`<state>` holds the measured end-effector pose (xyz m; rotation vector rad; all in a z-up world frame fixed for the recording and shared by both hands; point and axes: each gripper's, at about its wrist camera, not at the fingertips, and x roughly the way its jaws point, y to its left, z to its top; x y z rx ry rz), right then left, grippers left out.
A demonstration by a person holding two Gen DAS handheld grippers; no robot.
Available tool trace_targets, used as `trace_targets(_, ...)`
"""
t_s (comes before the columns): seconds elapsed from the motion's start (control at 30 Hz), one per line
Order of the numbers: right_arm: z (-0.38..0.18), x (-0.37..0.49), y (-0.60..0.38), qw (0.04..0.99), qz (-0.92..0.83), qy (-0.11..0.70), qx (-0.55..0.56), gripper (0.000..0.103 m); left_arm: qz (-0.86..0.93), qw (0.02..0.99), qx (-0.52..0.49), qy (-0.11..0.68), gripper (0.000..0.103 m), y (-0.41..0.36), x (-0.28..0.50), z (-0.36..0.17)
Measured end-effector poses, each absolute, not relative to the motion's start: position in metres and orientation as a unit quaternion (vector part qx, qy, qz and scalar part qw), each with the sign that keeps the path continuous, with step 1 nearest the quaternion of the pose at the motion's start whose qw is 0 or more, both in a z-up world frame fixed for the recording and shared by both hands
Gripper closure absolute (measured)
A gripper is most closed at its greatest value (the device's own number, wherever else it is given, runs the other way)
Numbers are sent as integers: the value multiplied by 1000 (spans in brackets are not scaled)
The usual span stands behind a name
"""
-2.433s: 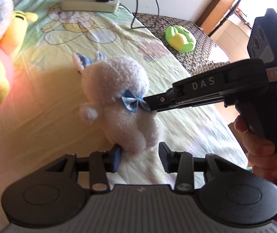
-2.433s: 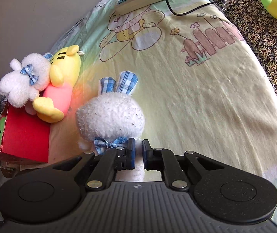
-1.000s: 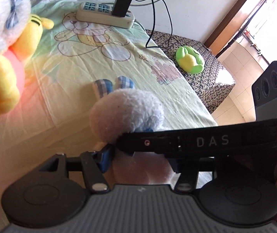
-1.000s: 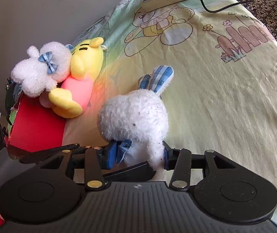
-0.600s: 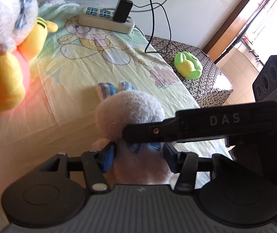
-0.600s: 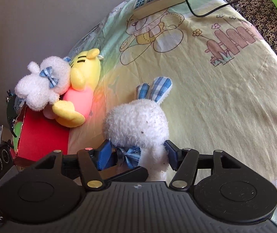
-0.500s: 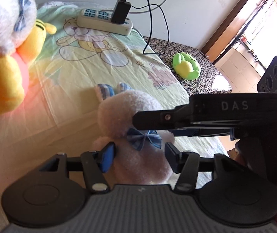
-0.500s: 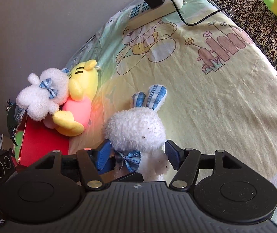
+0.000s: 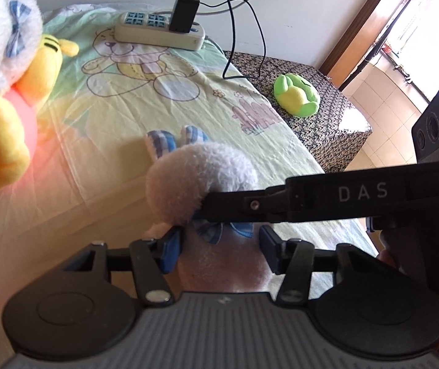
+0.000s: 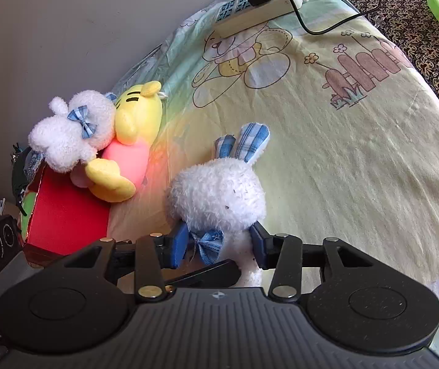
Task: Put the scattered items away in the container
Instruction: 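Lift the white bunny with both grippers and carry it toward the red box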
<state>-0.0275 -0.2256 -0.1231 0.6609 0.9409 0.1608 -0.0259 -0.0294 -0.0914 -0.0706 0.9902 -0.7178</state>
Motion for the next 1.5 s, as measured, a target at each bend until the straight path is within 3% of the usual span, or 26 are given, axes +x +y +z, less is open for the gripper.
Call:
trace_targets(0.37,-119,-28,-214,846,86,448,275,61,-327,827,-30,457,56,-25,-34,-85)
trace_targets(0.87,-72,-62,-182,882,121,377,256,62,-318,868,-1,382,58,3,-74,-32)
trace_targets(1.5,-5,-50,-62,919,141,264,258,62,-323,904,18,281,58,132,-77,45)
